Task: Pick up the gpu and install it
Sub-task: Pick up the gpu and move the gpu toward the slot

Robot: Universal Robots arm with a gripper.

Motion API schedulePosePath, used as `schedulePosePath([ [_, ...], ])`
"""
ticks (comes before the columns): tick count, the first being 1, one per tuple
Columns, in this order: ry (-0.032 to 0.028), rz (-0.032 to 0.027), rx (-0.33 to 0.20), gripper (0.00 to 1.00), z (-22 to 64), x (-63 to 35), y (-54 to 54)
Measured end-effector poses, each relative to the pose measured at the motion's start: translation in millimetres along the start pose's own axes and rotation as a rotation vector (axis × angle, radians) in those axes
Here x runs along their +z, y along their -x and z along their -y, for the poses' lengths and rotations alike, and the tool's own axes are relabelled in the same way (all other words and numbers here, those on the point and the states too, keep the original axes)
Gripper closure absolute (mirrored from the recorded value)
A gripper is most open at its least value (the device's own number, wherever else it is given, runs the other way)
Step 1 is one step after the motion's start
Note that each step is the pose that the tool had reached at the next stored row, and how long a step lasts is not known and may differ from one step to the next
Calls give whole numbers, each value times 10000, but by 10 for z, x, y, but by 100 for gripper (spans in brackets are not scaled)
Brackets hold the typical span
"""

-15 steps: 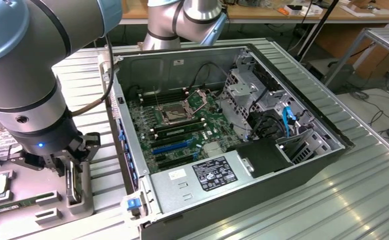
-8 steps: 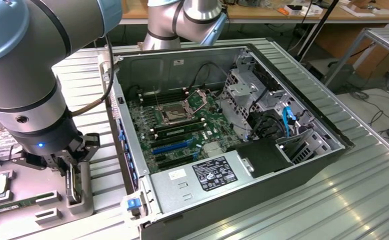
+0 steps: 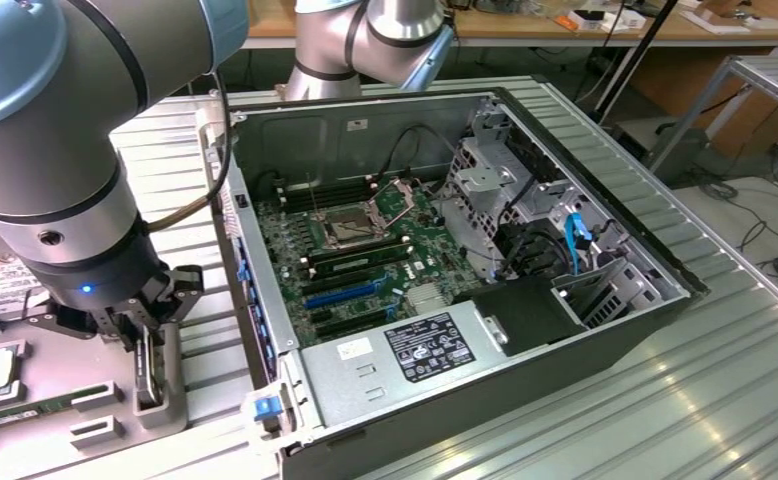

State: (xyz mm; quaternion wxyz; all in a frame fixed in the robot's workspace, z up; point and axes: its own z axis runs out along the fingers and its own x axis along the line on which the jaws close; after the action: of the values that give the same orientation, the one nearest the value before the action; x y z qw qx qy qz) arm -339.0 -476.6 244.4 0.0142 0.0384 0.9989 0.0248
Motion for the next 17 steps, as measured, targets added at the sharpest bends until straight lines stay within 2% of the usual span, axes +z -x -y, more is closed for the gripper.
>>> schedulePosePath([
  [3, 0, 1, 0, 73, 0, 0, 0],
  [17, 0, 0, 0, 73, -2, -48, 1],
])
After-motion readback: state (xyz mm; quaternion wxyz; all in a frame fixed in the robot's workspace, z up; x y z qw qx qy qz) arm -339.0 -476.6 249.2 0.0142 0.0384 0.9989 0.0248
